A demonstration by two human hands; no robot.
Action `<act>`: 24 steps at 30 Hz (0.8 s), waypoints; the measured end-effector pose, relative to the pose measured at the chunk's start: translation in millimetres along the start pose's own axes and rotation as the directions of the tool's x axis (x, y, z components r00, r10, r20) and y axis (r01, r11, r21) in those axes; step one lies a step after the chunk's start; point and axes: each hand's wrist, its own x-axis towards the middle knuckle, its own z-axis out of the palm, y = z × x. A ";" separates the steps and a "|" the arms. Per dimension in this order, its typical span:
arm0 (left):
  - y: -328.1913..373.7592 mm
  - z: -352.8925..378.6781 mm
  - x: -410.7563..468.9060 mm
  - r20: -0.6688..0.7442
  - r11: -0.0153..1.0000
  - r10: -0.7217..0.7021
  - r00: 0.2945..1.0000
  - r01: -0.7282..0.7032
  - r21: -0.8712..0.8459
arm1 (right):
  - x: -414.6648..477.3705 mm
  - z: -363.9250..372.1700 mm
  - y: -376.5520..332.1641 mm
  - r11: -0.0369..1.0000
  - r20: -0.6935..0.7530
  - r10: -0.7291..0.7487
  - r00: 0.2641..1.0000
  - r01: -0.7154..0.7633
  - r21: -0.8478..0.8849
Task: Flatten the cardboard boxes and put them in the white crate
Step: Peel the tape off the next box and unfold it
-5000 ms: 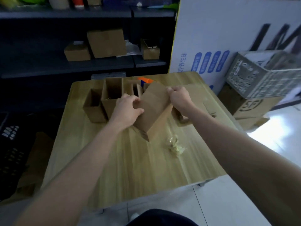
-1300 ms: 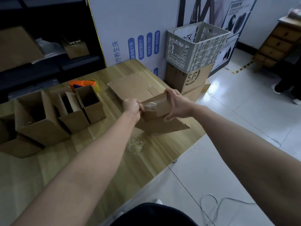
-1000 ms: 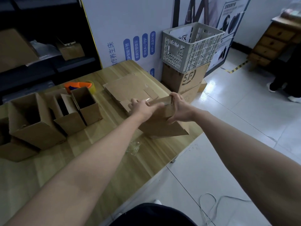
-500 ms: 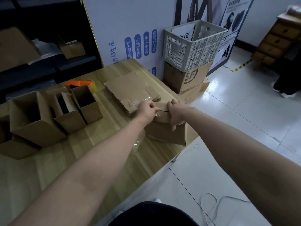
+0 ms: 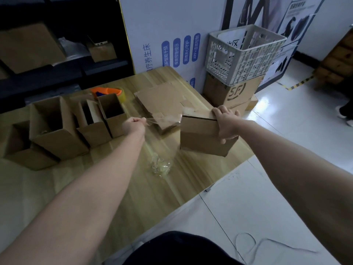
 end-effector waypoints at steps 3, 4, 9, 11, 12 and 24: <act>-4.0 -7.5 3.8 -0.053 1.000 -0.013 0.999 0.013 -0.002 | 3.7 -2.4 -8.1 1.000 -0.035 0.002 0.999 -0.003 -0.023; -4.8 -10.0 5.1 -0.083 1.000 -0.021 0.996 0.020 -0.014 | 5.2 -3.2 -11.1 1.000 -0.037 0.000 0.999 -0.001 -0.029; -10.1 -29.7 22.2 -0.239 0.999 -0.010 0.971 0.000 -0.042 | 10.4 -5.6 -6.3 0.998 -0.023 0.028 0.999 -0.026 0.054; -14.1 -32.1 23.2 -0.278 0.999 -0.003 0.961 -0.006 -0.033 | 12.9 -5.2 -7.9 0.998 -0.028 0.018 0.999 -0.017 0.056; -15.8 -32.9 23.0 -0.302 1.000 -0.002 0.953 -0.005 -0.022 | 14.4 -4.6 -8.4 0.998 -0.028 0.014 1.000 -0.012 0.067; -45.1 -42.9 17.9 0.125 0.667 0.564 0.817 -0.539 0.514 | 24.9 -26.3 -4.3 0.993 -0.142 0.097 0.985 -0.087 0.077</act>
